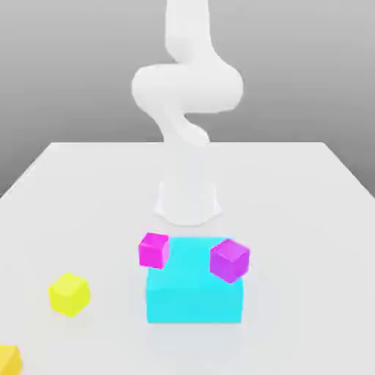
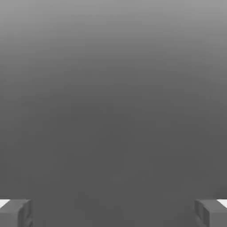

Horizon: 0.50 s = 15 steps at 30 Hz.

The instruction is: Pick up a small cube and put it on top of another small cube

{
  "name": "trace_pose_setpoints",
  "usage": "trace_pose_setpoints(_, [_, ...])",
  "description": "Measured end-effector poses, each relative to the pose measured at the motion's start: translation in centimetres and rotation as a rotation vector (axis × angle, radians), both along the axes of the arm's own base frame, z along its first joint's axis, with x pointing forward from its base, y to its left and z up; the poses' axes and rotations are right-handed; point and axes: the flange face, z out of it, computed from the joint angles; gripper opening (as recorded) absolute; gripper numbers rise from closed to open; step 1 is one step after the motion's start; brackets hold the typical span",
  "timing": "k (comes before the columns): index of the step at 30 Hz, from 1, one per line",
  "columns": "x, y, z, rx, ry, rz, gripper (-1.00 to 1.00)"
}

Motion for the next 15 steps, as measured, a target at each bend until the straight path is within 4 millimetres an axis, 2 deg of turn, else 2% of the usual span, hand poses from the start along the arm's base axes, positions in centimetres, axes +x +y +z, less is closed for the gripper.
trace_pose_setpoints(4, [4.9, -2.6, -4.6, 0.043, 0.090, -0.186, 0.00])
trace_pose_setpoints(8, [8.9, -5.8, -9.8, 0.092, 0.168, -0.363, 0.00])
trace_pose_setpoints(15, [13.6, -12.6, -20.0, 0.196, 0.290, -0.664, 0.00])
